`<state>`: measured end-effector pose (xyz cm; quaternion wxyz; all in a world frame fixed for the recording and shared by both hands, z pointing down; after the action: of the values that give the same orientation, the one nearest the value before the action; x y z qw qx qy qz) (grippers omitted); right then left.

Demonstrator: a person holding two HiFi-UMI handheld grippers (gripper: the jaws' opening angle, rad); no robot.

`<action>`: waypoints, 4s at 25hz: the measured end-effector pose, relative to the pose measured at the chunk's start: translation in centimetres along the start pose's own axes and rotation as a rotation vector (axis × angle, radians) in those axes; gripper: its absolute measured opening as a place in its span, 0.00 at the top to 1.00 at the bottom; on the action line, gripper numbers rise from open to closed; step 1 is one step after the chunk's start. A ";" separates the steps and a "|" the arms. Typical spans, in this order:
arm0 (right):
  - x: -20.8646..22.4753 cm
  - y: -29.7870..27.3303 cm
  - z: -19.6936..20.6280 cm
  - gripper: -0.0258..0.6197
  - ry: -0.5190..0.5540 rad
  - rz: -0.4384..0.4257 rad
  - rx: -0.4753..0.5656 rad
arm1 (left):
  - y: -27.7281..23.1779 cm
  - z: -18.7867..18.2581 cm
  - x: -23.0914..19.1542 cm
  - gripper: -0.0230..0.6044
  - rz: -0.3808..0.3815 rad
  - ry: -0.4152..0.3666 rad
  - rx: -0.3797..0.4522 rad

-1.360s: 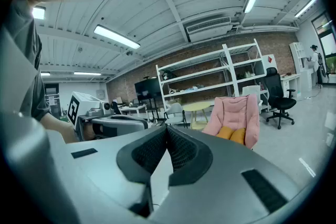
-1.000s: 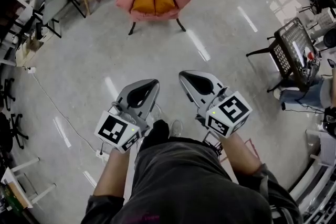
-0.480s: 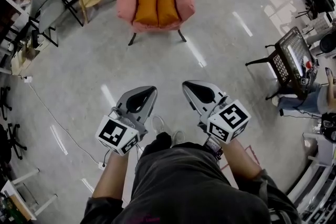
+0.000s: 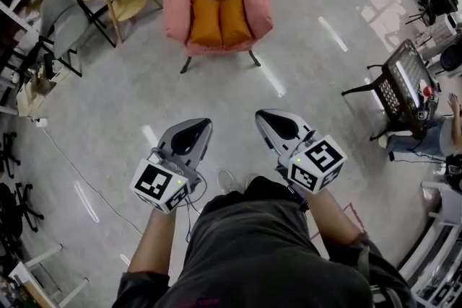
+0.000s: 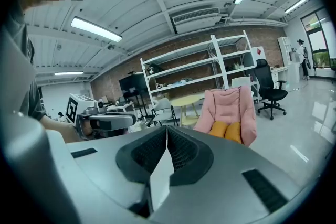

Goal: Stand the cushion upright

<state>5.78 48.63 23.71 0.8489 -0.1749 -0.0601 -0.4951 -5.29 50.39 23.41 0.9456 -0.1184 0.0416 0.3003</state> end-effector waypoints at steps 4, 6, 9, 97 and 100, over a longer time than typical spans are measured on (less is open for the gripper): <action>1.6 -1.0 -0.5 0.93 -0.003 0.005 0.003 | -1.3 -0.2 -1.2 0.95 0.006 -0.005 -0.005; 2.6 -1.5 -0.8 0.93 -0.005 0.010 0.010 | -2.0 -0.2 -1.8 0.95 0.008 -0.006 -0.009; 4.5 -2.2 -1.3 0.93 -0.013 0.020 0.016 | -3.4 -0.3 -2.8 0.95 0.007 -0.006 -0.017; 60.8 -29.7 29.2 0.80 -0.515 0.364 -0.612 | -43.7 38.2 -45.0 0.72 -0.244 0.279 -0.838; 60.6 -30.0 28.5 0.90 -0.532 0.351 -0.612 | -44.3 37.3 -44.1 0.81 -0.222 0.292 -0.841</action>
<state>12.39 -4.37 74.08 0.7842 -0.5472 -0.0964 -0.2762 -15.39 0.01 74.92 0.8261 -0.5367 0.0361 0.1682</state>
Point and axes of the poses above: the fingertips, and each gripper's own axes: y backward along the fingers, x to its right, z out of its underside, the point moved 1 cm from there along y, backward along the fingers, and after that the axes turned 11 degrees about -z, right-handed, at the moved point
